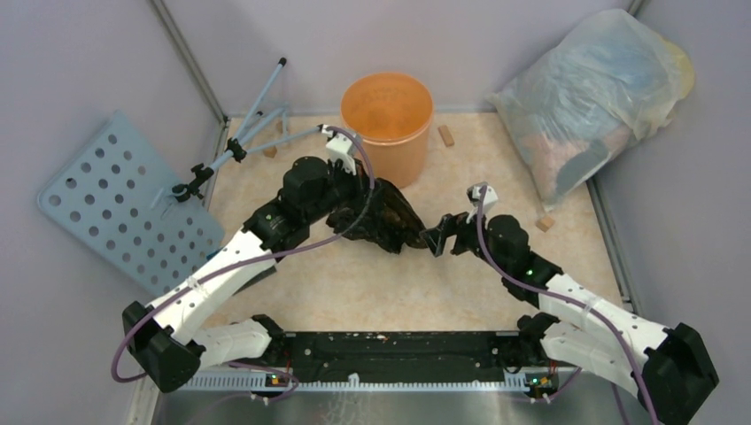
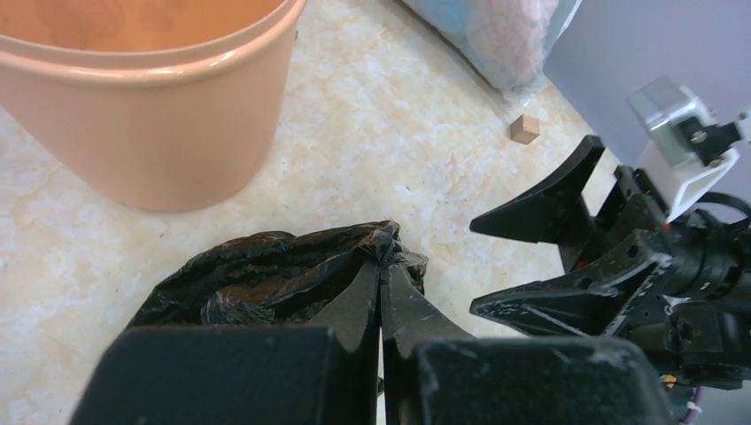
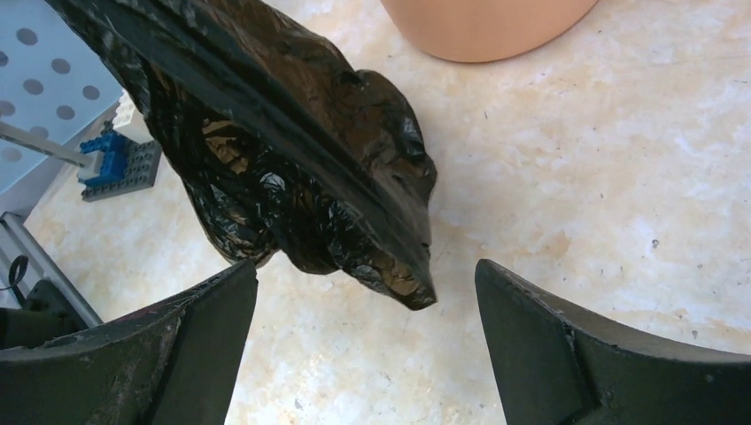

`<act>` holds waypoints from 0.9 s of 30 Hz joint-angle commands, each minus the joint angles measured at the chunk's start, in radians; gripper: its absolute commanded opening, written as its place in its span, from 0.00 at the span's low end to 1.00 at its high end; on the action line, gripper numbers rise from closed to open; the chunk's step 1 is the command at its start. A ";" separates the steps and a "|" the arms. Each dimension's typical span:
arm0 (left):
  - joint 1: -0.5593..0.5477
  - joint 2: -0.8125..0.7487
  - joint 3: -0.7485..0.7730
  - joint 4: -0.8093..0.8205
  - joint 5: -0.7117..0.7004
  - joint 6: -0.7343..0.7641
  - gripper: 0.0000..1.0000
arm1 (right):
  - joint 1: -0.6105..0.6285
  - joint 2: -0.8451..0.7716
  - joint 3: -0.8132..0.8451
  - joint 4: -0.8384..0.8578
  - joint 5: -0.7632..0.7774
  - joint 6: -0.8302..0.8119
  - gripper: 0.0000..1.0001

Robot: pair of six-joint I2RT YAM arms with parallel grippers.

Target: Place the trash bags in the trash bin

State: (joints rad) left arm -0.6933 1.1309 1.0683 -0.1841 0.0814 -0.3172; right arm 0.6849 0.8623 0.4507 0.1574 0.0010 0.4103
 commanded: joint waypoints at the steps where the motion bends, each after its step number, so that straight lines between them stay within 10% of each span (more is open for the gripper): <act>1: 0.002 -0.018 0.063 0.041 0.000 -0.025 0.00 | 0.015 0.037 0.003 0.073 -0.005 -0.022 0.92; 27: 0.004 -0.098 0.156 -0.005 0.000 -0.005 0.00 | -0.010 0.438 0.276 -0.044 0.433 0.399 0.92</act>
State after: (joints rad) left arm -0.6933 1.0878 1.1435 -0.1944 0.1257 -0.3557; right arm 0.6861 1.2663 0.6815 0.1417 0.4118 0.7567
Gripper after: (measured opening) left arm 0.004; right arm 0.932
